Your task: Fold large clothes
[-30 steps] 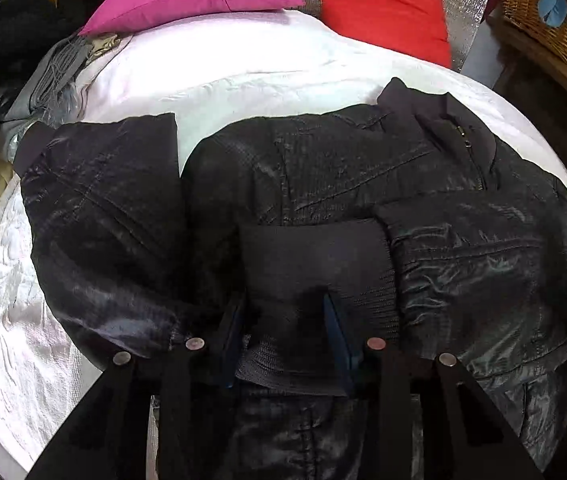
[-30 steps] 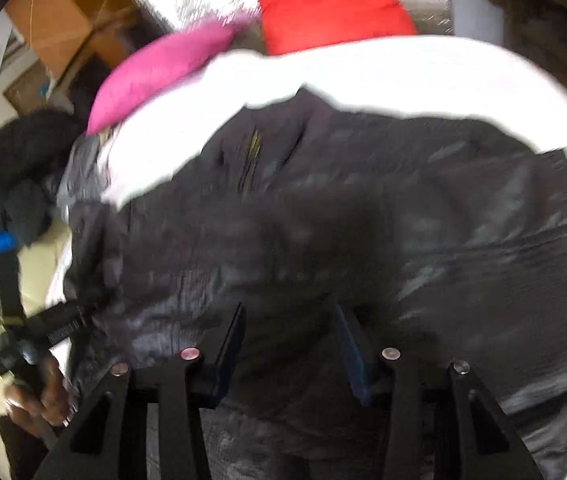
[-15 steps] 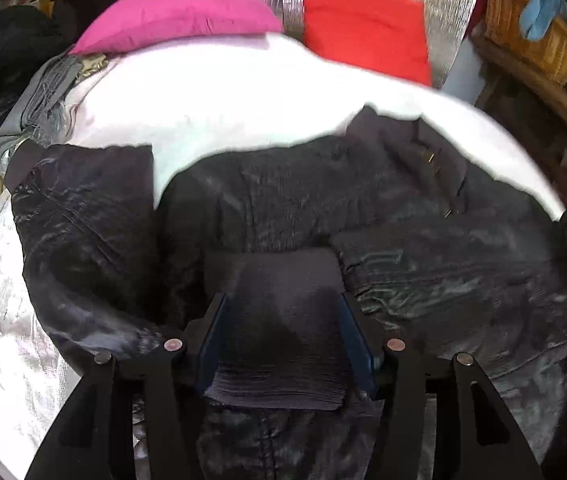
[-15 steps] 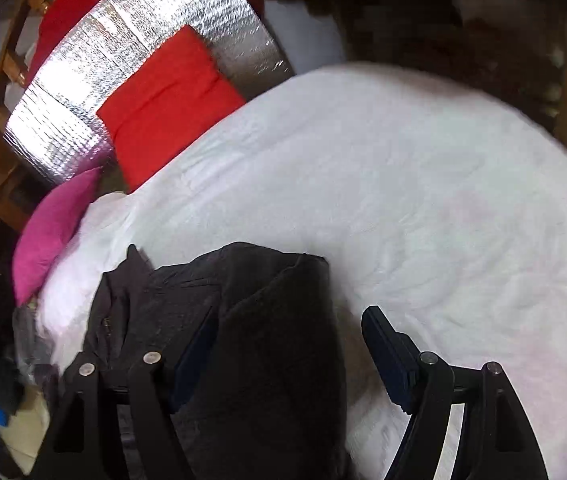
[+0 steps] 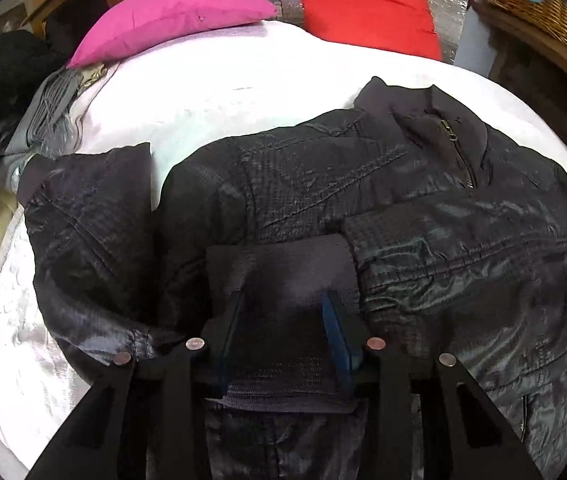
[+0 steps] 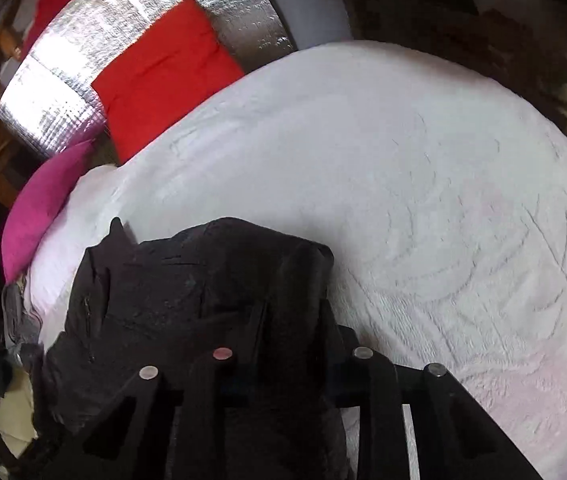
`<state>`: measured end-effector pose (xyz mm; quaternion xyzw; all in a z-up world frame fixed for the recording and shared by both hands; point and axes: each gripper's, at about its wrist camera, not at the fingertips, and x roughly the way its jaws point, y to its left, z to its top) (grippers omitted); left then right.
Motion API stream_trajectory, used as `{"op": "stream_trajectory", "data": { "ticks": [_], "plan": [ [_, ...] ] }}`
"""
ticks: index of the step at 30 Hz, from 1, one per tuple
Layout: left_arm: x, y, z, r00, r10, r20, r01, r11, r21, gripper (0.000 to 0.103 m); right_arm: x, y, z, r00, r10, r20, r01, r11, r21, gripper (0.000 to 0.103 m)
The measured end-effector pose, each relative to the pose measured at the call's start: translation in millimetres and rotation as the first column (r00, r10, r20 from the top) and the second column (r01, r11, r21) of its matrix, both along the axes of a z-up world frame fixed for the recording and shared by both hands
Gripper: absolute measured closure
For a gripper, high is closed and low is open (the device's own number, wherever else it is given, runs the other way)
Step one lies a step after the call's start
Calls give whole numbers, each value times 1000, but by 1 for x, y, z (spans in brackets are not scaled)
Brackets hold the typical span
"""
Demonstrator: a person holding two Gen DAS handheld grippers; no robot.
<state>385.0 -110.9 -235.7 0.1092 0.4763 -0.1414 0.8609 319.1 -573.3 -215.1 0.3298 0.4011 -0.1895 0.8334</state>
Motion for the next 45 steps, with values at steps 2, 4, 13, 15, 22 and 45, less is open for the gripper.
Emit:
{"op": "stream_trajectory", "data": {
  "ticks": [2, 4, 13, 15, 22, 45],
  "plan": [
    [-3, 5, 7, 1000, 1, 4, -1, 1000, -31, 62, -3, 2, 14, 1000, -16, 23, 16, 1000, -1, 70],
    [-7, 12, 20, 1000, 0, 23, 2, 996, -84, 60, -11, 9, 30, 997, -30, 69, 33, 999, -34, 39],
    [-17, 126, 81, 949, 249, 191, -185, 935, -302, 18, -21, 97, 72, 937, 226, 266, -195, 971, -138, 16],
    [-3, 163, 74, 929, 347, 127, -290, 897, -335, 18, -8, 126, 64, 915, 326, 239, -306, 945, -117, 18],
    [52, 235, 25, 856, 490, -167, -509, 739, -441, 18, 18, 197, 35, 857, 499, 126, -482, 864, -142, 26],
    [86, 200, 33, 878, 470, -96, -449, 735, -509, 97, 29, 198, 2, 850, 524, 52, -522, 852, -40, 40]
  ]
}}
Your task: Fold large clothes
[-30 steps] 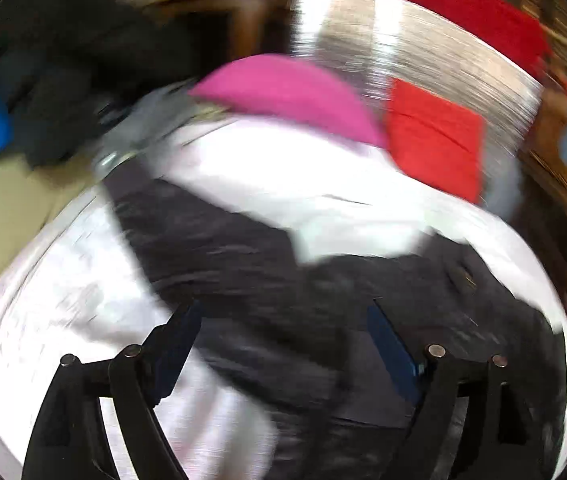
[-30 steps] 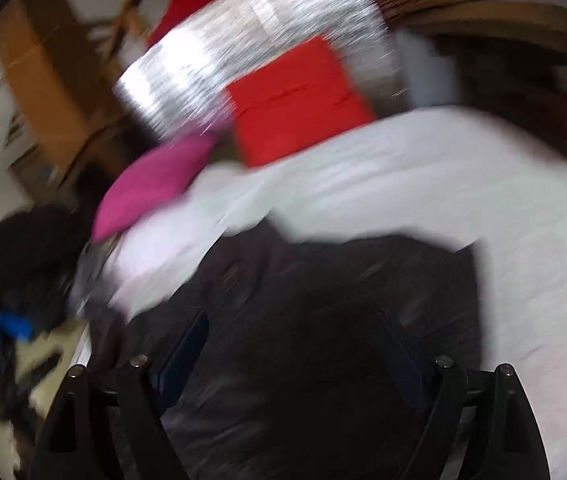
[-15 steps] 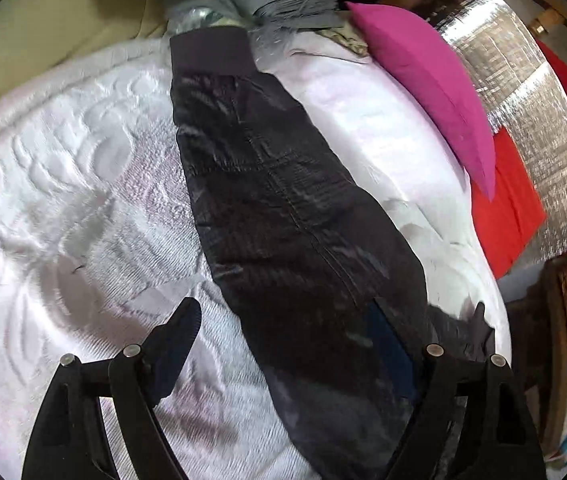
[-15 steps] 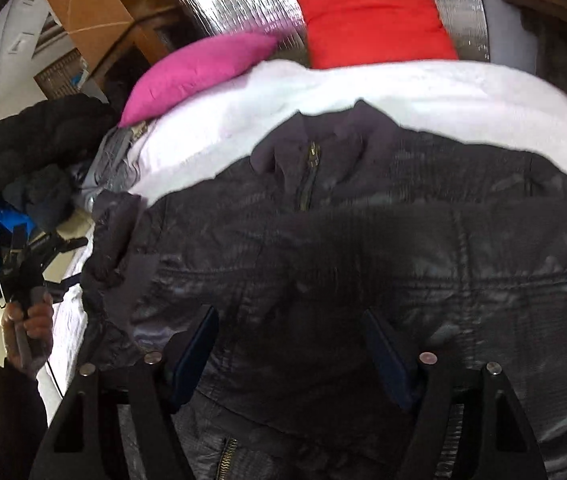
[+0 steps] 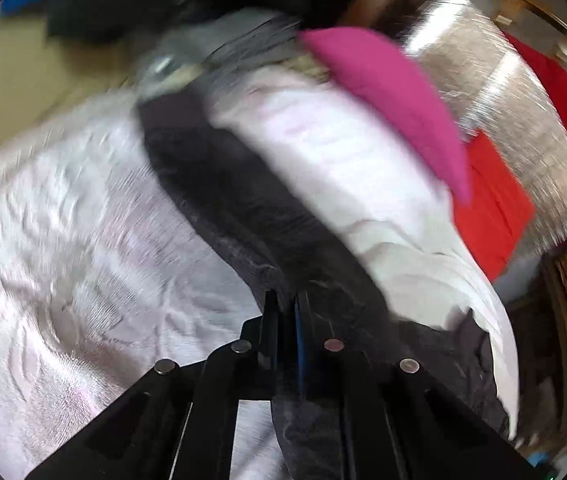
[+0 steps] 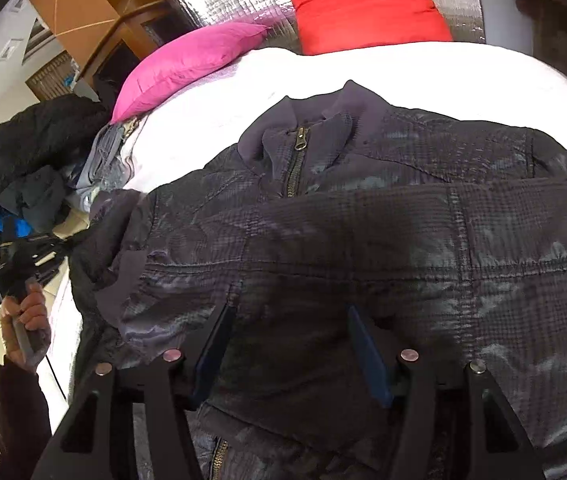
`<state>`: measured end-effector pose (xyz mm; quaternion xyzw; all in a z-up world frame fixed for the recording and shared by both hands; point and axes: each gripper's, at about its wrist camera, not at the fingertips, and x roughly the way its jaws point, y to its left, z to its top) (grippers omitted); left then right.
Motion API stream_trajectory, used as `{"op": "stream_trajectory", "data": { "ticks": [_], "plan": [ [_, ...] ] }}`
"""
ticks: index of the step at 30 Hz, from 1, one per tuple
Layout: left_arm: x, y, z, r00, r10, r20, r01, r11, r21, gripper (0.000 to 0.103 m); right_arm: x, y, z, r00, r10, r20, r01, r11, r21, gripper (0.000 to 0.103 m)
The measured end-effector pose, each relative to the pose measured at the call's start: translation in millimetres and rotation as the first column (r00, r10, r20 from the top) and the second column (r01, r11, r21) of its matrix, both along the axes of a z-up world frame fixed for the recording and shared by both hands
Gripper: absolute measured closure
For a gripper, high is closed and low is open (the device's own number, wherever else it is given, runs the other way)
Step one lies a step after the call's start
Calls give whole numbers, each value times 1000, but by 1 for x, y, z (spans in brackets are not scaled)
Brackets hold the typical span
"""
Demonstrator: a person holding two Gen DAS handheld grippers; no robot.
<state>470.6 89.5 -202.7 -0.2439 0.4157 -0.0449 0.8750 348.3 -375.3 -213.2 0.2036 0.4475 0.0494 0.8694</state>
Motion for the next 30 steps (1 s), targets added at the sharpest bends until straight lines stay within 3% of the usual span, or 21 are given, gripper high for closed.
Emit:
{"op": "stream_trajectory", "data": {
  "ticks": [4, 11, 14, 18, 22, 23, 25, 26, 27, 30],
  "plan": [
    [-22, -42, 29, 987, -132, 92, 128, 991, 51, 98, -5, -7, 4, 1000, -21, 4, 21, 1000, 17, 40],
    [-64, -122, 42, 931, -348, 108, 332, 932, 143, 98, -17, -17, 15, 998, -48, 28, 47, 998, 38, 40],
    [-88, -159, 30, 901, -428, 74, 410, 894, 181, 98, -20, -20, 19, 998, -57, 35, 56, 997, 48, 40],
    [-107, -192, 8, 883, -469, 4, 456, 861, 225, 98, -22, -24, 20, 997, -63, 36, 61, 996, 60, 40],
    [-103, -199, -14, 861, -501, -92, 509, 840, 188, 95, -18, -29, 13, 997, -76, -7, 76, 993, 86, 40],
    [-102, -195, -13, 859, -503, -93, 512, 842, 170, 92, -16, -32, 10, 996, -83, -25, 85, 991, 101, 40],
    [-99, -181, -6, 852, -514, -98, 521, 851, 66, 73, -14, -36, 6, 995, -89, -45, 94, 987, 134, 39],
    [-99, -168, 0, 843, -529, -95, 529, 848, -27, 52, -13, -38, 6, 995, -90, -49, 96, 985, 143, 39],
    [-100, -159, 6, 840, -535, -94, 530, 845, -77, 41, -13, -39, 7, 995, -92, -49, 98, 984, 149, 39],
    [-108, -130, 29, 859, -511, -31, 505, 856, -111, 34, -16, -42, 10, 994, -98, -37, 103, 981, 165, 38]
  ]
}}
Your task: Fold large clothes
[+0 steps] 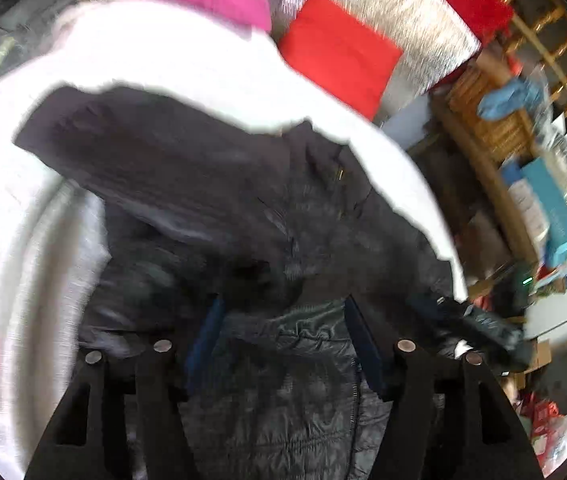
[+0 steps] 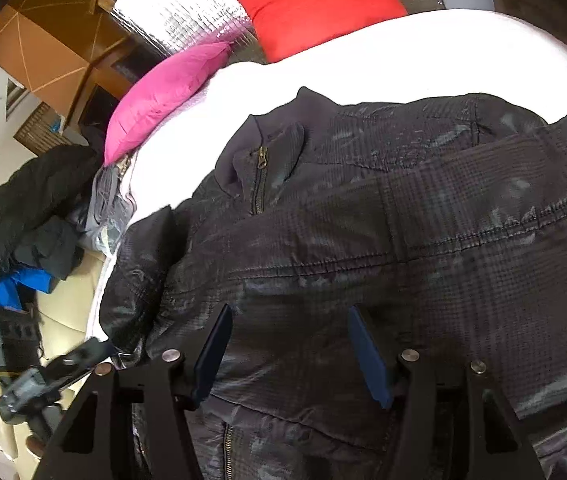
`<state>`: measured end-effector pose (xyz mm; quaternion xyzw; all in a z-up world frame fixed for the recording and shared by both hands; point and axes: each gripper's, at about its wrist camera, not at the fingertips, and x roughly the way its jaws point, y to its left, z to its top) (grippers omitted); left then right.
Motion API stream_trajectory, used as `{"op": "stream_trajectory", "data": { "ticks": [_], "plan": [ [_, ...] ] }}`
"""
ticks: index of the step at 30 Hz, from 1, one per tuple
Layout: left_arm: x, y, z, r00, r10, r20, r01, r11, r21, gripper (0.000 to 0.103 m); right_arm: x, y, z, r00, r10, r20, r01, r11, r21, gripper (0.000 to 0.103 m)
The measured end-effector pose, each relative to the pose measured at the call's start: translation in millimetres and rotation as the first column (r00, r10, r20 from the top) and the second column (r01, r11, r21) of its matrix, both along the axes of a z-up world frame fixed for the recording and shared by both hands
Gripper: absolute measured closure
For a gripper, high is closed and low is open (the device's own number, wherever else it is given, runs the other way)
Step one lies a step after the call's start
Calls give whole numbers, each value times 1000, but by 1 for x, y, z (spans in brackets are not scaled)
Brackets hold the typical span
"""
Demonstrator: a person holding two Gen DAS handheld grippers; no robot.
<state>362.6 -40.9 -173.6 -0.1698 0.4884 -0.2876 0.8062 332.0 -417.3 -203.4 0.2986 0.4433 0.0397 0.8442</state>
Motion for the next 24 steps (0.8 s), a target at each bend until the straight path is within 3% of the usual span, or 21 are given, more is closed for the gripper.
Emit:
{"op": "stream_trajectory", "data": {
  "ticks": [4, 9, 14, 16, 18, 22, 24],
  "plan": [
    [13, 42, 19, 995, 97, 17, -95, 991, -98, 21, -5, -3, 2, 1000, -12, 15, 12, 1000, 13, 38],
    [63, 78, -19, 956, 261, -137, -281, 948, -152, 21, -4, -2, 2, 1000, -6, 17, 6, 1000, 11, 38],
    [100, 88, -49, 918, 328, -224, -367, 915, -165, 22, 0, -2, -2, 1000, -5, 13, 5, 1000, 10, 38],
    [112, 89, -55, 905, 352, -237, -393, 906, -155, 28, 2, -2, -4, 1000, -6, 11, 6, 1000, 13, 38],
    [120, 90, -62, 895, 365, -256, -411, 899, -155, 49, 4, -3, -6, 1000, -9, 11, 8, 1000, 10, 38],
    [133, 83, -70, 877, 398, -268, -443, 887, -133, 70, 6, -6, -9, 1000, -15, 16, 15, 1000, -3, 38],
    [133, 79, -62, 881, 417, -224, -449, 887, -110, 85, 7, -8, -7, 999, -24, 25, 24, 1000, -19, 38]
  ]
}}
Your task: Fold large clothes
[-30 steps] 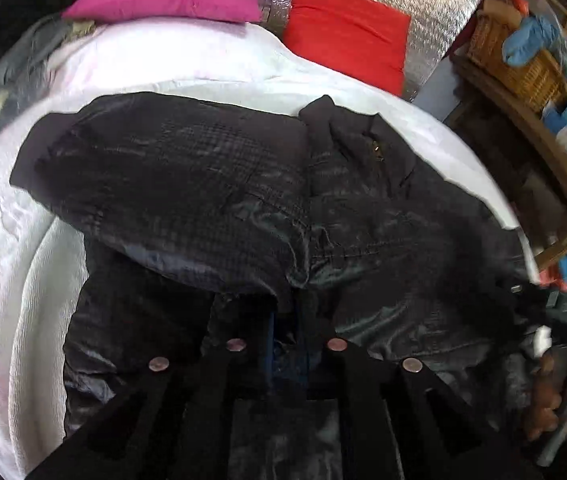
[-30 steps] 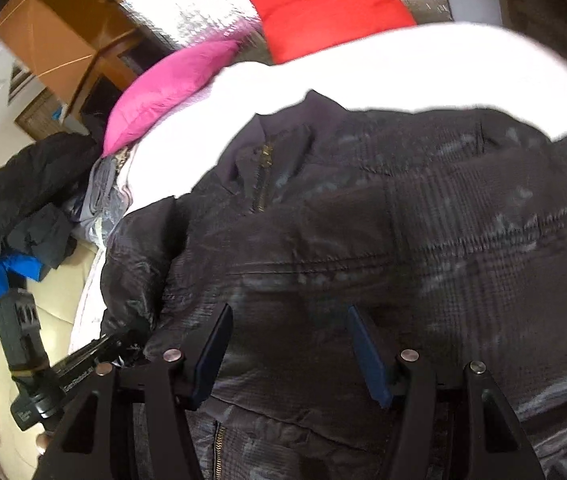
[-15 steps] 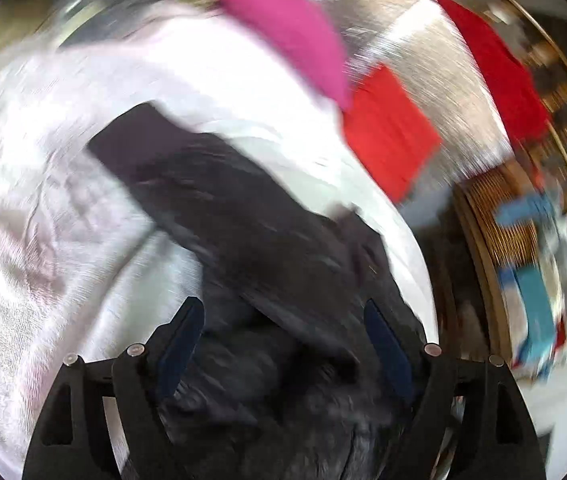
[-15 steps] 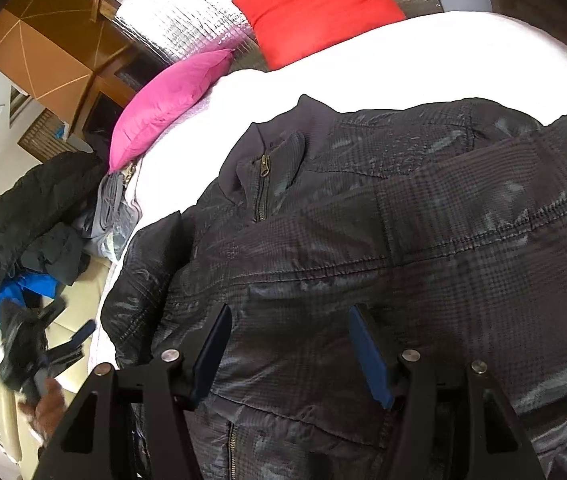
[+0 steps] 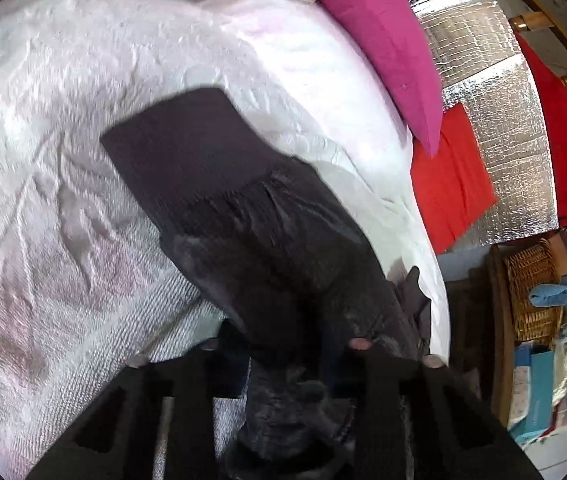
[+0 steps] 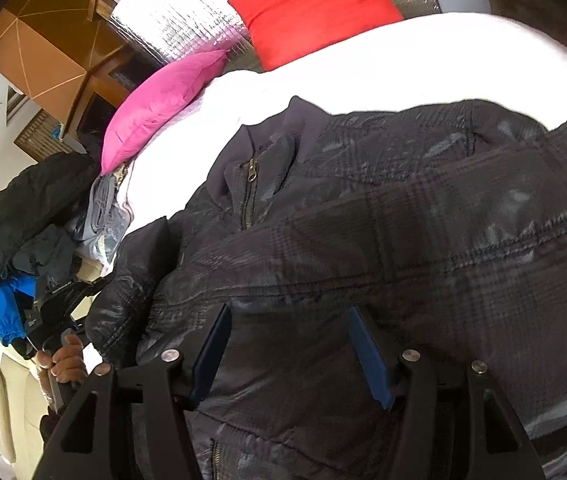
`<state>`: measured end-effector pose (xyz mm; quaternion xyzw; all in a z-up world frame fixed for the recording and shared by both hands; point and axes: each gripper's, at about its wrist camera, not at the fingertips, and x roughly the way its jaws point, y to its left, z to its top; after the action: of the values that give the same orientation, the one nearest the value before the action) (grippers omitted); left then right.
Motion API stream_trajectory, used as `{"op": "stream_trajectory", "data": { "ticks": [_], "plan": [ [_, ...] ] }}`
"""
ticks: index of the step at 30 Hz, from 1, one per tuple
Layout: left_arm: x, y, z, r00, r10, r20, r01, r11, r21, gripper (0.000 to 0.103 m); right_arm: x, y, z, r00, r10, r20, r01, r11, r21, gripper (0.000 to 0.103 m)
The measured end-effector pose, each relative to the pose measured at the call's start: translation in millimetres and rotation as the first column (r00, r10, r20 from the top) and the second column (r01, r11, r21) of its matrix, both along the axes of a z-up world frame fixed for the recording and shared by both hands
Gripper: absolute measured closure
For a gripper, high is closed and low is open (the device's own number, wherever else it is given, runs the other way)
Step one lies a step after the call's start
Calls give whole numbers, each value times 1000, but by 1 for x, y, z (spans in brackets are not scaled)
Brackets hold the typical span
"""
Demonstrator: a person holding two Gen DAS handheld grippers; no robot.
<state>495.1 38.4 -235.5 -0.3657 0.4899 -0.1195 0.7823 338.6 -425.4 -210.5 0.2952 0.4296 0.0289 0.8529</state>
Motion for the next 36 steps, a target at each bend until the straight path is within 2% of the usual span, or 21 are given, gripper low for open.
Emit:
{"op": "stream_trajectory", "data": {
  "ticks": [4, 7, 11, 14, 15, 17, 19, 21, 24, 25, 26, 28, 30, 31, 34, 35, 36],
  "plan": [
    [-12, -24, 41, 991, -44, 126, 27, 991, 134, 93, -5, -14, 6, 999, -47, 26, 47, 999, 1, 38],
    [-29, -54, 71, 968, -130, 214, 85, 975, 204, 95, -14, -31, 12, 993, -105, 51, 105, 994, 13, 38],
    [-59, -123, 108, 895, -312, 318, 214, 927, 309, 95, -27, -53, 20, 982, -172, 77, 170, 985, 35, 38],
    [-82, -166, 118, 832, -439, 340, 312, 876, 368, 95, -40, -69, 26, 972, -216, 95, 212, 976, 48, 38],
    [-95, -190, 117, 798, -501, 335, 361, 842, 401, 95, -45, -74, 28, 968, -229, 101, 225, 973, 53, 38],
    [-113, -220, 109, 747, -588, 311, 435, 786, 440, 95, -51, -84, 32, 962, -250, 111, 244, 968, 60, 38],
    [-128, -247, 99, 708, -650, 275, 486, 731, 479, 95, -57, -91, 35, 956, -269, 119, 262, 963, 67, 38],
    [-145, -274, 78, 676, -705, 213, 538, 670, 512, 95, -62, -97, 37, 950, -285, 125, 278, 958, 76, 38],
    [-148, -295, 53, 653, -749, 111, 602, 602, 524, 92, -63, -101, 38, 948, -292, 124, 283, 955, 87, 38],
    [-147, -295, 48, 650, -755, 89, 620, 594, 513, 89, -64, -103, 37, 949, -289, 122, 280, 956, 88, 38],
    [-143, -292, 44, 647, -761, 51, 653, 587, 478, 81, -63, -102, 37, 952, -284, 118, 274, 957, 92, 38],
    [-151, -274, 44, 640, -767, 43, 685, 595, 419, 71, -61, -100, 37, 957, -268, 110, 256, 961, 106, 38],
    [-150, -248, 60, 651, -756, 69, 686, 624, 374, 44, -58, -94, 38, 965, -238, 107, 227, 968, 111, 38],
    [-152, -233, 69, 662, -744, 94, 672, 644, 366, 40, -56, -88, 41, 970, -218, 110, 207, 973, 103, 38],
    [-158, -182, 96, 688, -706, 170, 633, 698, 335, 38, -49, -64, 50, 982, -136, 128, 131, 990, 50, 38],
    [-157, -169, 102, 700, -691, 183, 616, 713, 336, 36, -46, -52, 54, 986, -94, 135, 90, 995, 29, 35],
    [-154, -149, 111, 727, -658, 196, 575, 740, 350, 34, -45, -40, 58, 988, -56, 142, 56, 998, 6, 29]
  ]
}}
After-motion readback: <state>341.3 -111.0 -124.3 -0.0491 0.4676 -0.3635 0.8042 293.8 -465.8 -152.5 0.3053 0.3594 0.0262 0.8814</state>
